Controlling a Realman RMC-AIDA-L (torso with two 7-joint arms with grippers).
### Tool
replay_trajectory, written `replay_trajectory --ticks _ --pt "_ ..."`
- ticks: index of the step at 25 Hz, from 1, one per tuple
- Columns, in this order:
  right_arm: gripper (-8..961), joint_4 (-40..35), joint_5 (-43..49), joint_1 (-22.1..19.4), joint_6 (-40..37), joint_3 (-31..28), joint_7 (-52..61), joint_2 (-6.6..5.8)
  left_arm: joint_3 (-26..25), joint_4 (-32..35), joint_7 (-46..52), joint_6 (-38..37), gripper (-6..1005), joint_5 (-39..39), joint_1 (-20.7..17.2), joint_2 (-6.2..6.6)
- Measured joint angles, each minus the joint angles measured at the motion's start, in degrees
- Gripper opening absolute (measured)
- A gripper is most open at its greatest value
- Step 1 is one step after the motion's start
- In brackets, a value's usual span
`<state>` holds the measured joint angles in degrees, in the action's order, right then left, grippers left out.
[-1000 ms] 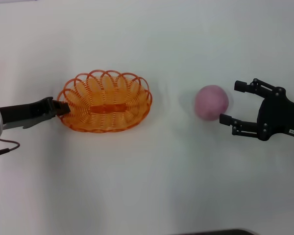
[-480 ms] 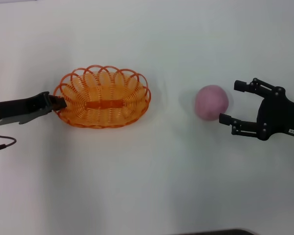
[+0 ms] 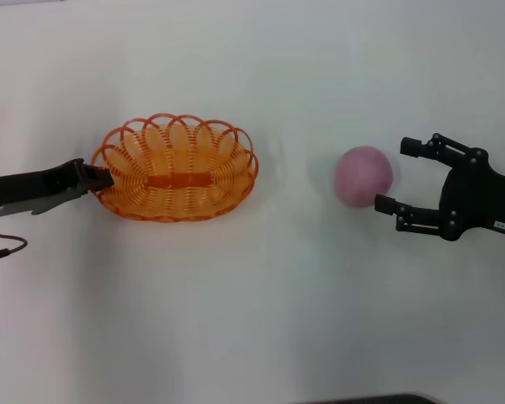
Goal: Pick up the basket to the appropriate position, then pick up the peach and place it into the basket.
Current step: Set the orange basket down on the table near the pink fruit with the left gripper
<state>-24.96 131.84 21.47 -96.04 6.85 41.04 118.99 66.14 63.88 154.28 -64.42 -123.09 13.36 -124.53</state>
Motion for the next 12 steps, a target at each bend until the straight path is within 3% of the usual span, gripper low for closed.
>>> replay_trajectory --ticks 12 --pt "928 0.00 0.00 0.06 0.07 -0.08 0.00 -0.07 -0.41 0.35 -0.42 0.02 96 0.91 -0.33 0.04"
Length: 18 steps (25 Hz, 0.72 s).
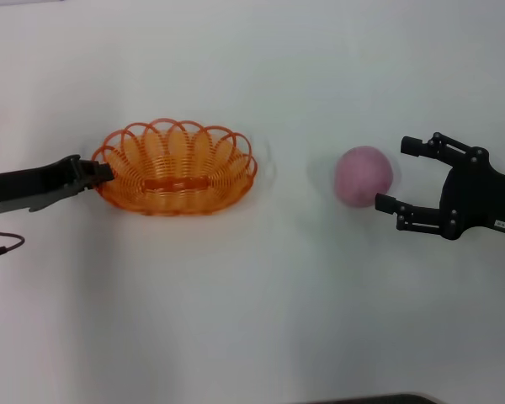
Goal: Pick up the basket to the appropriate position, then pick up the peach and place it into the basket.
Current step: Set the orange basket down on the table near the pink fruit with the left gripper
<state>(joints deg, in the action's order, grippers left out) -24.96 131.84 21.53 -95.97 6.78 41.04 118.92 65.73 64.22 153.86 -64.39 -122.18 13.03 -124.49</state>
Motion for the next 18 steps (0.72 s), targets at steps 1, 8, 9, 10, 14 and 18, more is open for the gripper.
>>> replay_trajectory --ticks 1,8,9,10,14,18 --pt "928 0.00 0.00 0.00 0.00 -0.01 0.00 0.01 -0.05 0.01 -0.01 -0.14 110 0.19 -0.01 0.02" --pt "928 0.00 0.00 0.00 0.00 -0.01 0.00 0.08 -0.76 0.03 -0.17 -2.15 305 1.21 -0.10 0.23" --pt "928 0.00 0.00 0.00 0.00 -0.02 0.00 0.08 -1.16 0.05 -0.35 -2.65 343 1.32 -0.11 0.25" --pt "928 0.00 0.00 0.00 0.00 -0.02 0.00 0.09 -1.70 0.06 -0.69 -3.13 366 1.51 -0.12 0.26" --pt "928 0.00 0.00 0.00 0.00 -0.02 0.00 0.09 -4.62 -0.21 -3.65 -5.40 456 3.47 -0.21 0.31" --pt "928 0.00 -0.07 0.00 0.00 -0.02 0.00 0.15 -8.93 -0.56 -7.32 -9.15 492 4.72 -0.15 0.48"
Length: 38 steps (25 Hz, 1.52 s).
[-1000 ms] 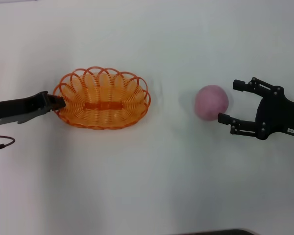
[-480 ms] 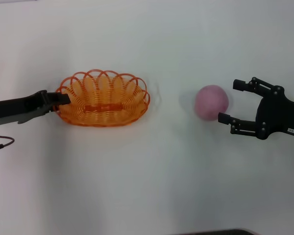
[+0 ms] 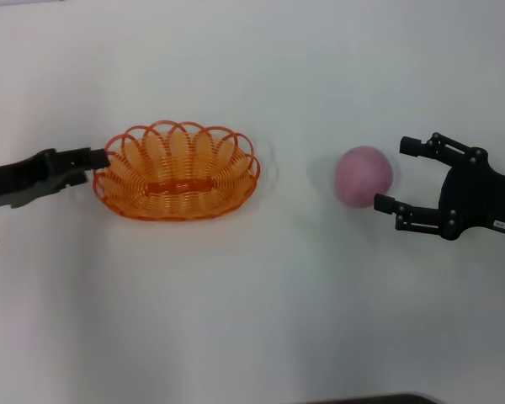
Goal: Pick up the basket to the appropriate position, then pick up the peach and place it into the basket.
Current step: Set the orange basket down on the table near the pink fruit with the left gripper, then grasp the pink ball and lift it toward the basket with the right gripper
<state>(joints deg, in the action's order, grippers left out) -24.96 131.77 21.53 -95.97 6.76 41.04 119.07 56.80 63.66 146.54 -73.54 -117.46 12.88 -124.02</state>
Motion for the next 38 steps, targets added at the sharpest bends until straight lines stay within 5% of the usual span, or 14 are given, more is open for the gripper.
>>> replay_trajectory --ticks 8,10,17,27,38 --pt "928 0.00 -0.58 0.05 -0.01 0.00 0.00 0.02 -10.00 -2.68 -11.40 -3.71 528 2.10 -0.30 0.02" --pt "928 0.00 -0.60 0.06 -0.01 0.00 0.00 0.05 -12.73 -3.61 -16.77 -4.74 733 4.20 -0.67 0.04" --pt "928 0.00 -0.70 0.27 -0.01 0.00 0.00 0.11 -18.09 -9.11 -39.16 -13.87 734 13.34 -1.28 0.05" --pt "928 0.00 -0.73 0.35 -0.01 0.01 -0.07 0.11 -17.92 -14.20 -69.65 -28.23 734 12.33 -2.25 0.09" --pt "928 0.00 -0.73 -0.15 -0.14 0.30 -0.17 0.02 -15.45 -16.10 -85.19 -28.40 733 5.17 -4.81 -0.14"
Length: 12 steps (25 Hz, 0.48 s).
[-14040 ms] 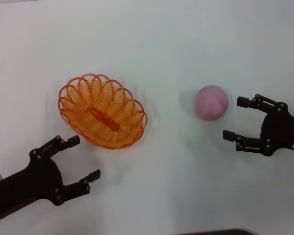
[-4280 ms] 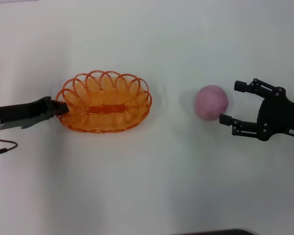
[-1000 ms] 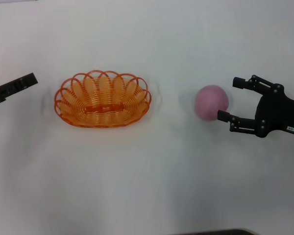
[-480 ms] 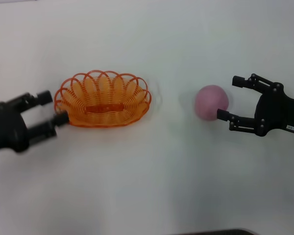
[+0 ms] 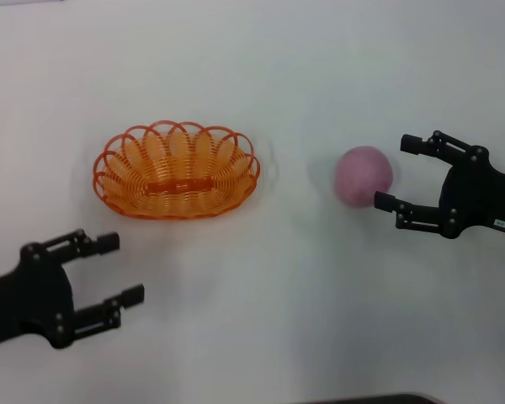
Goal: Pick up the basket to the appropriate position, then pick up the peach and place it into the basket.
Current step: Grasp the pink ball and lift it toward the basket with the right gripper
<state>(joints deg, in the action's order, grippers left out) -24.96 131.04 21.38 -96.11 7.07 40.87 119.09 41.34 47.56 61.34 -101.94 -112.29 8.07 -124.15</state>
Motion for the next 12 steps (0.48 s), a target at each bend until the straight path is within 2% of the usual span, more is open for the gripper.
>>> replay_trajectory --ticks 12 --pt "928 0.00 0.36 0.05 -0.20 0.23 0.00 0.04 0.85 -1.05 -5.04 2.59 727 -2.74 -1.15 -0.08"
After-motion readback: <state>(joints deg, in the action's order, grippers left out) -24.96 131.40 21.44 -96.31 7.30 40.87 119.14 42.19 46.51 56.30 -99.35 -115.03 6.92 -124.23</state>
